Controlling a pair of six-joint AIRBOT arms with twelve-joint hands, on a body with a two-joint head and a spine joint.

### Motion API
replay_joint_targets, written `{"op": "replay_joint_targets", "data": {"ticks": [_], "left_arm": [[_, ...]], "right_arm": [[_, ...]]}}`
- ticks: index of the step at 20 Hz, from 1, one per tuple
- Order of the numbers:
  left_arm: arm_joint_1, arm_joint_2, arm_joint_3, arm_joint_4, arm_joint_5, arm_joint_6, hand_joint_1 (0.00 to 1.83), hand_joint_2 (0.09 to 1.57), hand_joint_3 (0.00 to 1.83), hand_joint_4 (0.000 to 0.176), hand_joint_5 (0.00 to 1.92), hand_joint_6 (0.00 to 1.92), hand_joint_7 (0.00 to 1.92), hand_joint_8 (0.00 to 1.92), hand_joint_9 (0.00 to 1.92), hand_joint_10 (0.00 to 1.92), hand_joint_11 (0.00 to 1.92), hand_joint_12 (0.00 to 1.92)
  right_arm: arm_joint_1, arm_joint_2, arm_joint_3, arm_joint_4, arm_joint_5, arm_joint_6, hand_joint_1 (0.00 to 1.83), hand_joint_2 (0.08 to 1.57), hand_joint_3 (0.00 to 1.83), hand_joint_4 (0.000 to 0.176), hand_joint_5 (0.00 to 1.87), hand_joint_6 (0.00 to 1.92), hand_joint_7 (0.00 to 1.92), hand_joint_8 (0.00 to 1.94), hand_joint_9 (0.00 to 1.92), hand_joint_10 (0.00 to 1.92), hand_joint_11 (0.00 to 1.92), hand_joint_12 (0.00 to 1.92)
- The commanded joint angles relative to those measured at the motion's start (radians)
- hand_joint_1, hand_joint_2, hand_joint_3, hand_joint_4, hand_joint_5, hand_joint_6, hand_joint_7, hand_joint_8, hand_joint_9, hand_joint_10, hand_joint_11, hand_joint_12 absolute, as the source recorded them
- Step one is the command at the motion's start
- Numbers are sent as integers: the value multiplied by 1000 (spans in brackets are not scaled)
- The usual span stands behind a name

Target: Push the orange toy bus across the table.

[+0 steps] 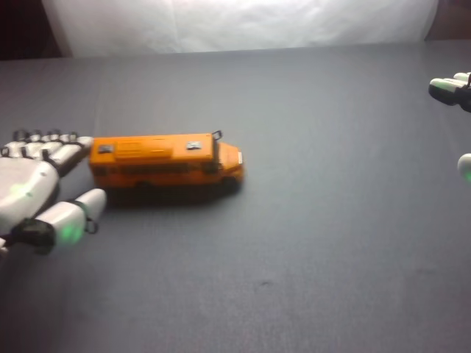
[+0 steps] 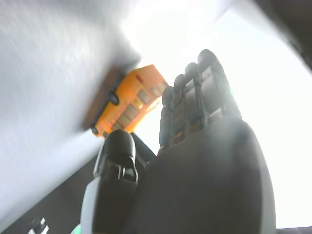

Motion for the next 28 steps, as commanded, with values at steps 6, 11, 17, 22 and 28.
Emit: {"op": "replay_joint_targets", "data": {"ticks": [6,11,17,22,28], "left_arm": [[-20,-19,-5,67,-82,4,0,1571,82,0,217,0,178,1,169,1,33,518],[-47,-46,-12,116,-80,4,0,1553,28,0,229,0,181,0,210,2,0,740],[-70,-55,-11,134,-89,4,0,1569,46,0,243,1,184,2,213,1,0,801],[-126,-100,30,162,-12,4,0,1571,32,0,194,14,145,8,112,17,0,326],[-193,-156,74,207,65,4,0,1557,11,0,239,0,215,0,173,1,56,246]], "right_arm": [[4,-2,5,13,122,8,458,1400,1,0,246,0,241,0,181,2,110,112],[2,-4,6,13,122,8,430,1399,0,0,255,4,239,3,195,4,145,130],[-1,-6,7,13,120,8,418,1393,0,0,247,0,237,0,188,3,124,121],[-1,-7,8,13,120,11,429,1399,0,0,254,4,242,2,194,3,130,122],[-2,-8,8,13,120,12,397,1396,0,0,242,1,231,0,178,0,104,115]]}}
